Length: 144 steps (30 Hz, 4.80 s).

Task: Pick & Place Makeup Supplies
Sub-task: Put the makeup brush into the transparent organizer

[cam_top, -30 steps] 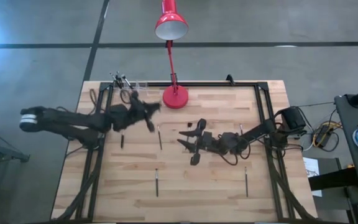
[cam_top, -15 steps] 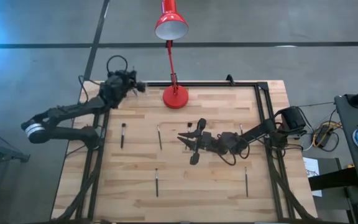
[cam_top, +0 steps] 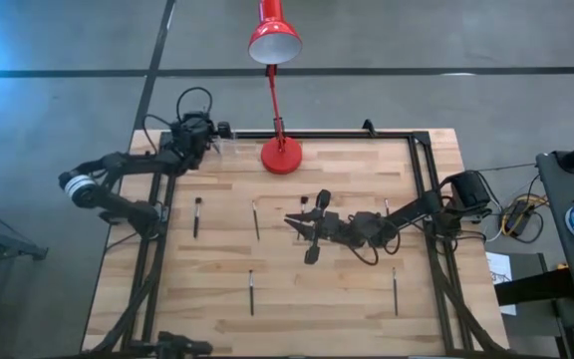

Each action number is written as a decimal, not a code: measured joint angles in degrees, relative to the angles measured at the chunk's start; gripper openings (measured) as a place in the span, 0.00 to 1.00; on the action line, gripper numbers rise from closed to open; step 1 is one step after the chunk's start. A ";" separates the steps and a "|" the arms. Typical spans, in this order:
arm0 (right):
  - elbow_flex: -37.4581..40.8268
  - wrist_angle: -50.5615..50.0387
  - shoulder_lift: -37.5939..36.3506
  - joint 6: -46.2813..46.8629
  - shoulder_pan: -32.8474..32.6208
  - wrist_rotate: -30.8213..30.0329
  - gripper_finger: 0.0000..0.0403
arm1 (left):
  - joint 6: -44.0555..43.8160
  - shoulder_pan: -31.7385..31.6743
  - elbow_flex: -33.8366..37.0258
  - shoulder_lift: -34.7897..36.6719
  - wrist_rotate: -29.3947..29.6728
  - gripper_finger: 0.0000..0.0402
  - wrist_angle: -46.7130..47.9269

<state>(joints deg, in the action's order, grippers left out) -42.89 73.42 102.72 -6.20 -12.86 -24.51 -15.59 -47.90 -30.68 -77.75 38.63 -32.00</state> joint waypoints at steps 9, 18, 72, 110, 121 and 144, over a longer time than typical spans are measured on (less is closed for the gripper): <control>0.00 -0.71 0.00 0.06 0.00 0.02 0.09 | -8.29 -0.06 1.28 -2.29 0.61 0.05 -0.07; 0.00 -0.85 0.00 0.17 0.00 0.02 0.09 | -9.73 -0.07 2.97 -0.52 -1.66 0.10 1.56; 7.47 -125.39 -33.35 85.60 0.11 -13.53 0.14 | 7.06 39.98 22.03 7.59 -31.04 0.00 -20.18; 18.66 -108.41 -33.40 61.18 32.37 6.64 0.13 | 6.45 39.98 21.42 2.40 -31.06 0.00 -21.14; 18.78 -105.76 -33.41 56.33 32.31 7.46 0.05 | 0.44 39.82 20.95 2.40 -30.19 0.00 -17.79; 17.67 -65.31 -41.21 37.26 12.40 -3.40 0.02 | 0.71 42.07 17.03 -15.38 -44.63 0.00 -50.32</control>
<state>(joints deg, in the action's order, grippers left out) -25.23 8.11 61.51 31.06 -0.46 -27.91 -14.88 -5.83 -13.65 -93.13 -6.00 -82.32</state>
